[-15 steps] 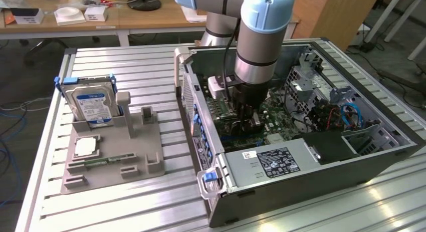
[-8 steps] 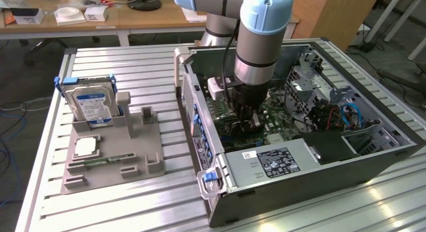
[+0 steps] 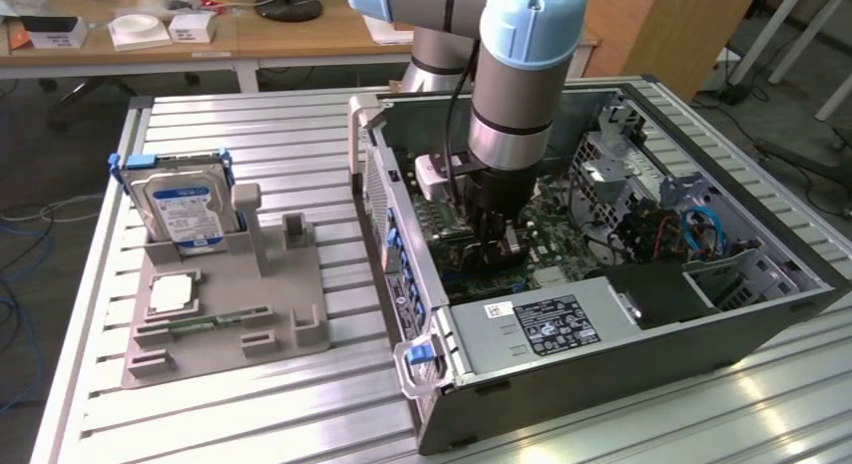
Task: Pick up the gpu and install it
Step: 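Insert the gpu into the slot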
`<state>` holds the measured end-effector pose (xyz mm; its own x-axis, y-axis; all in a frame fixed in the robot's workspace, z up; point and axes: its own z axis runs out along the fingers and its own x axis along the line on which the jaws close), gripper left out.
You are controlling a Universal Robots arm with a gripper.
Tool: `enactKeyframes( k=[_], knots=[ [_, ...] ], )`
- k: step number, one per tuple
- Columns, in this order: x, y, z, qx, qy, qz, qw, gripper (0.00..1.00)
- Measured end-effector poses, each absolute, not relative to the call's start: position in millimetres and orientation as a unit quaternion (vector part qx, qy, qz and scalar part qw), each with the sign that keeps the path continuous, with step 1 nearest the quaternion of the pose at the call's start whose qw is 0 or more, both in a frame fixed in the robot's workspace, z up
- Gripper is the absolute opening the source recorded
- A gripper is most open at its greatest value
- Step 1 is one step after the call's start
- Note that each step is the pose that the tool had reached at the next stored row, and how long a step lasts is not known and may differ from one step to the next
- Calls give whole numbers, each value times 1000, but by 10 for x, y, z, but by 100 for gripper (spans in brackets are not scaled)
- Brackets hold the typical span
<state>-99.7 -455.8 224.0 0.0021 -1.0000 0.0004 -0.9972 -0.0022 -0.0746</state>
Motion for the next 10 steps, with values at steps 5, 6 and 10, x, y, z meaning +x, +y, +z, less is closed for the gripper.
enactKeyframes(
  k=[5,6,10],
  knots=[
    [-997,-4553,2235,-707,706,-26,28,28],
    [-997,-4555,2246,-707,706,-26,27,28],
    [-997,-4558,2290,-707,706,-27,26,34]
  ],
)
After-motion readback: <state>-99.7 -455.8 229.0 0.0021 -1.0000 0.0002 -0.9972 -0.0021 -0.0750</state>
